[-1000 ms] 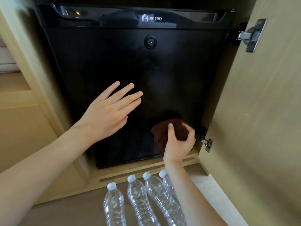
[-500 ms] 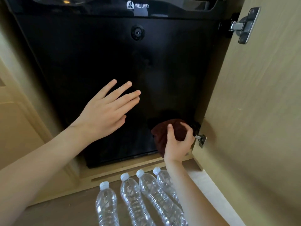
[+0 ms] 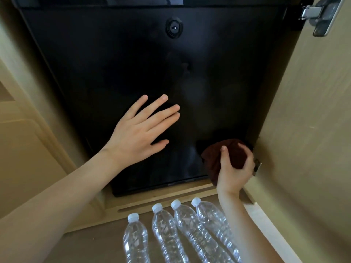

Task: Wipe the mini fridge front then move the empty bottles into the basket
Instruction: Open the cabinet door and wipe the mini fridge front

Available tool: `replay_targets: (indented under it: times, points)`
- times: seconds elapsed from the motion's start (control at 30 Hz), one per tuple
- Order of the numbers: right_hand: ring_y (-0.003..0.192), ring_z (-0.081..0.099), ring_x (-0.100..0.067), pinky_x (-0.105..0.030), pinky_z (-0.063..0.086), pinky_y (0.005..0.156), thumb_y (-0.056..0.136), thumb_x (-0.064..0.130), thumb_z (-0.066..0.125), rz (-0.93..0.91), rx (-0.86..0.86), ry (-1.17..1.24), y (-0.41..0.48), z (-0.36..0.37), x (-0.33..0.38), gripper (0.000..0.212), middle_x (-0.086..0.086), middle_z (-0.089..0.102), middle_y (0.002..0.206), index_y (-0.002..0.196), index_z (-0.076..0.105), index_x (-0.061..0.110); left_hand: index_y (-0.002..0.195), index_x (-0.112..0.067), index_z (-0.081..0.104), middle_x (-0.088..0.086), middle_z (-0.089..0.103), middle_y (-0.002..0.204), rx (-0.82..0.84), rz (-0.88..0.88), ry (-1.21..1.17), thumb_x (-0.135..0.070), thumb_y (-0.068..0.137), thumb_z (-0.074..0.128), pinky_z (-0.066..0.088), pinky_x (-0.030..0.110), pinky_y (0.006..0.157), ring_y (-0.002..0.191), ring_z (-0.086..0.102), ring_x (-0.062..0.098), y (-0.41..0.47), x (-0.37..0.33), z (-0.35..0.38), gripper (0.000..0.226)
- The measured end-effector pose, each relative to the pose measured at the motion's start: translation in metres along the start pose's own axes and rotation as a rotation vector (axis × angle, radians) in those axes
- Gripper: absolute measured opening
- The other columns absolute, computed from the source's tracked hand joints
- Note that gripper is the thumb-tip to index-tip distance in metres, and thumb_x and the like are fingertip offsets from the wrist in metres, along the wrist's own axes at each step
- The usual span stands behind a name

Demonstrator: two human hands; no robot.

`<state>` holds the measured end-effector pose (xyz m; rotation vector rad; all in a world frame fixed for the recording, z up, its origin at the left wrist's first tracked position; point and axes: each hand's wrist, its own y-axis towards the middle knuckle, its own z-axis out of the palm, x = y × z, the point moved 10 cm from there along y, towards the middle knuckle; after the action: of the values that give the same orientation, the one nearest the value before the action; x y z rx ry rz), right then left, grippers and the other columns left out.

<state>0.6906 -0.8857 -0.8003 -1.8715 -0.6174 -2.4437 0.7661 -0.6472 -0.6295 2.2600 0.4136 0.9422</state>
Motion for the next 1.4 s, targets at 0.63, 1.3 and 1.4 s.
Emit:
replay_targets:
  times: [0.63, 1.3, 1.4]
  points:
    - [0.092, 0.058, 0.003, 0.002, 0.041, 0.069, 0.087, 0.028, 0.075, 0.318, -0.135, -0.011, -0.063, -0.006, -0.078, 0.032, -0.001, 0.063, 0.116, 0.115, 0.064, 0.022, 0.148, -0.011, 0.043, 0.005, 0.043, 0.154, -0.012, 0.031, 0.018, -0.037, 0.087, 0.071, 0.006, 0.046, 0.124, 0.148, 0.025, 0.028, -0.001, 0.001, 0.000, 0.071]
    - [0.101, 0.057, -0.015, -0.026, 0.051, 0.074, 0.087, 0.042, 0.071, 0.463, 0.057, 0.006, -0.215, 0.076, -0.055, 0.034, 0.006, 0.045, 0.125, 0.114, 0.051, 0.044, 0.151, -0.014, 0.038, 0.002, 0.036, 0.159, 0.135, -0.057, -0.076, -0.028, 0.093, 0.065, 0.015, 0.038, 0.125, 0.150, 0.024, 0.023, -0.071, 0.025, -0.003, 0.066]
    - [0.103, 0.057, -0.020, -0.034, 0.053, 0.077, 0.088, 0.038, 0.072, 0.495, 0.095, 0.010, -0.246, 0.095, -0.048, 0.034, 0.004, 0.042, 0.126, 0.112, 0.051, 0.046, 0.152, -0.014, 0.036, 0.001, 0.034, 0.160, 0.144, -0.057, -0.086, -0.028, 0.094, 0.064, 0.012, 0.036, 0.126, 0.151, 0.023, 0.022, -0.072, 0.026, -0.002, 0.066]
